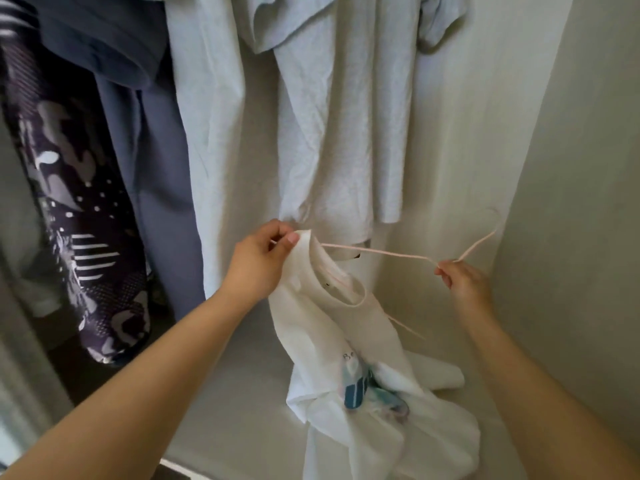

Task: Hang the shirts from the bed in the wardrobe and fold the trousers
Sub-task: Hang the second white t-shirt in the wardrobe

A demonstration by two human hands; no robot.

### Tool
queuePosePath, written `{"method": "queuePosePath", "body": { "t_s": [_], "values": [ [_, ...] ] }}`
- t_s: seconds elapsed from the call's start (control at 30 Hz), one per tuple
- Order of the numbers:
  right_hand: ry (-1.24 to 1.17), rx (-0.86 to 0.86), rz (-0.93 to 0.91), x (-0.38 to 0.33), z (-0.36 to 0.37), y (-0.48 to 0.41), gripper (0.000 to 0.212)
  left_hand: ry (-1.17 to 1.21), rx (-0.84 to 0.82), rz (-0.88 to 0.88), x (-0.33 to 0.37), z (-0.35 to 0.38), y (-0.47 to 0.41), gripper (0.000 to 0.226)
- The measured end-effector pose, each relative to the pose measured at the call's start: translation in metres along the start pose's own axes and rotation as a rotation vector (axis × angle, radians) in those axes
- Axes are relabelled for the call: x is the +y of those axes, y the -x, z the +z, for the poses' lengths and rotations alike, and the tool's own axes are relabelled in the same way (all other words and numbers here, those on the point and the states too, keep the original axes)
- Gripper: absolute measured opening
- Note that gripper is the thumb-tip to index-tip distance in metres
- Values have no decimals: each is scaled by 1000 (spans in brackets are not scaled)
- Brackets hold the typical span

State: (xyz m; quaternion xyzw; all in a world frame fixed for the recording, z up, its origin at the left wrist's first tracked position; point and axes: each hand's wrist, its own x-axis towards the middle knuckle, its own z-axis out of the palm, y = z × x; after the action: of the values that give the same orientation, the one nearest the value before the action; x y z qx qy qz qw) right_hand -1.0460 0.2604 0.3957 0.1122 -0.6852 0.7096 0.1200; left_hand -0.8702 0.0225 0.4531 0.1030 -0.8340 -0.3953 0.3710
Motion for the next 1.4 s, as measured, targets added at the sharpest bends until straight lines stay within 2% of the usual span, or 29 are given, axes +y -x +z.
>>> {"method": "queuePosePath", "body": {
  "t_s": [0.2,0.3,0.43,0.6,0.7,0.83,0.93,1.0,1.1,1.2,1.27,1.4],
  "values": [
    [-40,-28,37,-1,13,8,32,-136,29,233,4,-4,10,18],
    [-22,-86,8,-6,22,14,33,-227,13,310,4,-3,13,11],
    [-2,-147,-35,-7,33,19,32,-512,71,487,11,4,17,12],
    [127,-232,-149,-1,31,22,31,-577,40,573,22,13,15,10],
    [31,-216,-99,-2,29,18,28,-546,13,550,23,19,12,12],
    [-158,-118,23,-4,24,8,32,-570,-8,431,19,11,2,27],
    [-259,-113,83,-4,25,1,37,-581,-86,433,30,-1,-8,32],
    [-297,-128,109,-7,26,-3,45,-431,-195,404,43,-8,-14,30],
    [-386,-128,142,-17,27,-9,39,-9,-369,164,68,-21,-27,31],
    [-494,-139,166,-24,26,-13,32,157,-431,75,88,-28,-38,23],
    [-503,-152,165,-24,26,-14,31,93,-389,109,94,-29,-44,34],
    [-413,-106,137,-22,23,-15,45,-460,-296,348,106,-32,-56,30]
  ]
}}
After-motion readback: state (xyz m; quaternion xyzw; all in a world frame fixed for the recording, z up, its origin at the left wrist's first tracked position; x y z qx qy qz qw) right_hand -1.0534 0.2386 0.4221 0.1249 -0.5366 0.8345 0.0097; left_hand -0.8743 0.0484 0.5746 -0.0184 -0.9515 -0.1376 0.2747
